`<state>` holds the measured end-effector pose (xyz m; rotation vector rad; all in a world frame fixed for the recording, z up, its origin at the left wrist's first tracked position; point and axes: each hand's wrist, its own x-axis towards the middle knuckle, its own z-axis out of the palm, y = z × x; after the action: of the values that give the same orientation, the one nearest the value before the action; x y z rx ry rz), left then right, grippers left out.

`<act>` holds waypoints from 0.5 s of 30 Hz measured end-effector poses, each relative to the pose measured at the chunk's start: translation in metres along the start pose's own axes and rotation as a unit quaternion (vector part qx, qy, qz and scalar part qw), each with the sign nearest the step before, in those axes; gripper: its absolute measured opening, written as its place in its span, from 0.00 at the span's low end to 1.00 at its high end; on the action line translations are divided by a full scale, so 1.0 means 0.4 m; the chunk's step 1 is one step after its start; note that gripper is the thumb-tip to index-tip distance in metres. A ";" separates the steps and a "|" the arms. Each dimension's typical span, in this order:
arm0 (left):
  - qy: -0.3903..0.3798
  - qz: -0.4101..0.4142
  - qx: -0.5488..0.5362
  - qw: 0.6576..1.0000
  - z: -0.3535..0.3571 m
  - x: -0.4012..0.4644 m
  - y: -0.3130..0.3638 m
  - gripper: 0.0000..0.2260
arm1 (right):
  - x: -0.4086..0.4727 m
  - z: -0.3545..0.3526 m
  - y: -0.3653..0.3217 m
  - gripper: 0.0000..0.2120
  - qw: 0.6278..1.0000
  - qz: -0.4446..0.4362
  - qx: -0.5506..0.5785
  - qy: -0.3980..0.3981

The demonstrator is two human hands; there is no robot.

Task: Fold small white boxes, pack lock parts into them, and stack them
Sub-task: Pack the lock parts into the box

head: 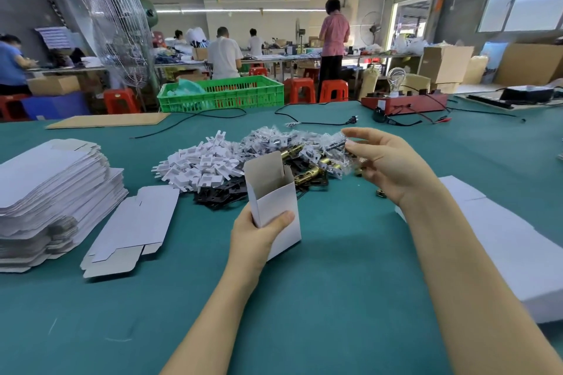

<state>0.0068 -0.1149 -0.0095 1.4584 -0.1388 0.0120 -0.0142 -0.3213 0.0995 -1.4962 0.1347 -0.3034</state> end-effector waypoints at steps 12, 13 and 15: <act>-0.029 0.048 0.039 0.998 0.016 -0.021 -0.001 0.14 | -0.063 0.004 -0.076 0.06 0.988 -0.041 -0.085 -0.122; -0.040 0.053 0.041 0.997 0.018 -0.023 -0.001 0.14 | -0.069 0.005 -0.079 0.06 0.982 -0.049 -0.114 -0.145; -0.061 0.058 0.037 0.996 0.022 -0.027 0.002 0.15 | -0.079 0.012 -0.088 0.09 0.967 -0.077 -0.183 -0.159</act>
<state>-0.0045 -0.1226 -0.0090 1.5247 -0.3254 0.0234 -0.0470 -0.3095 0.1316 -1.9077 -0.1934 -0.1617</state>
